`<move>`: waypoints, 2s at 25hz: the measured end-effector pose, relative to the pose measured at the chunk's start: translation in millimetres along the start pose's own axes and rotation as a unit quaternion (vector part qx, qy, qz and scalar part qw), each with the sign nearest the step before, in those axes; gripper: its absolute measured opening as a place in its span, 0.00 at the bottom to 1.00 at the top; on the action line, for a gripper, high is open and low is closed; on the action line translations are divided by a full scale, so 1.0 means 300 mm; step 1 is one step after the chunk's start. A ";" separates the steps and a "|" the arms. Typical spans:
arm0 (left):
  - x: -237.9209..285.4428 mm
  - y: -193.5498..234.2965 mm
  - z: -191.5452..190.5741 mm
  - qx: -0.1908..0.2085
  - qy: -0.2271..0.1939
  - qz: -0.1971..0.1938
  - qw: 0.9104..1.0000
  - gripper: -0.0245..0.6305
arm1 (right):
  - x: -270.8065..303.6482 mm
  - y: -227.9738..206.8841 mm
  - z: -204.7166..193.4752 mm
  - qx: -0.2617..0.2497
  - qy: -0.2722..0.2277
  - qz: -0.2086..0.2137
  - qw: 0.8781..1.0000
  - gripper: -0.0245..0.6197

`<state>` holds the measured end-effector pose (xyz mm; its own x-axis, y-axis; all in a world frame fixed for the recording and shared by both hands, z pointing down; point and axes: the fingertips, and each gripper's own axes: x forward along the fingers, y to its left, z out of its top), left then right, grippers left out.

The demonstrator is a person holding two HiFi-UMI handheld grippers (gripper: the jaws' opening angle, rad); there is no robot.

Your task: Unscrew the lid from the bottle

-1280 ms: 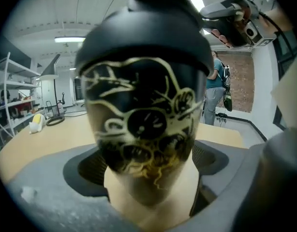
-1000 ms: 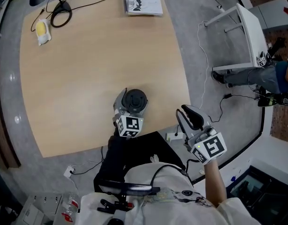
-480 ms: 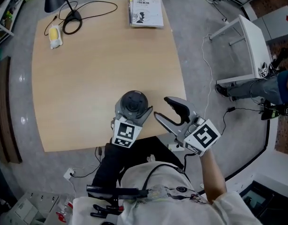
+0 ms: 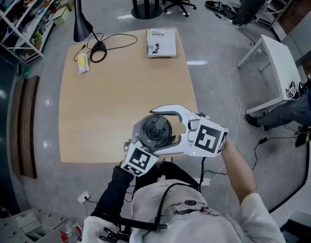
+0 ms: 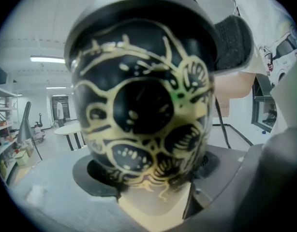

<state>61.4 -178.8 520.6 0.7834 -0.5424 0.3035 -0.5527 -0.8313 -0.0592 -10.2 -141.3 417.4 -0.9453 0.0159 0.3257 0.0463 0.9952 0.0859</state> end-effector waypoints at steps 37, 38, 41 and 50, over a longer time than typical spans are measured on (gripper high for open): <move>-0.258 -0.110 0.154 0.044 -0.033 -0.247 0.967 0.66 | 0.073 0.139 0.257 -0.020 -0.062 0.263 0.962 0.78; -0.254 -0.074 0.152 0.022 -0.038 -0.225 0.973 0.66 | 0.083 0.092 0.252 -0.014 -0.046 0.211 0.976 0.80; -0.254 0.075 0.103 -0.016 -0.019 -0.110 0.994 0.66 | 0.101 -0.033 0.220 0.019 -0.020 0.000 1.000 0.84; -0.235 0.128 0.066 0.000 0.015 -0.058 0.998 0.66 | 0.206 -0.057 0.191 0.016 -0.053 -0.070 0.996 0.77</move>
<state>-9.3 -174.8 478.2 0.8332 -0.4387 0.3367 -0.4585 -0.8884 -0.0228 -88.0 -151.8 382.2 -0.9705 -0.1140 0.2124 -0.0963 0.9911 0.0920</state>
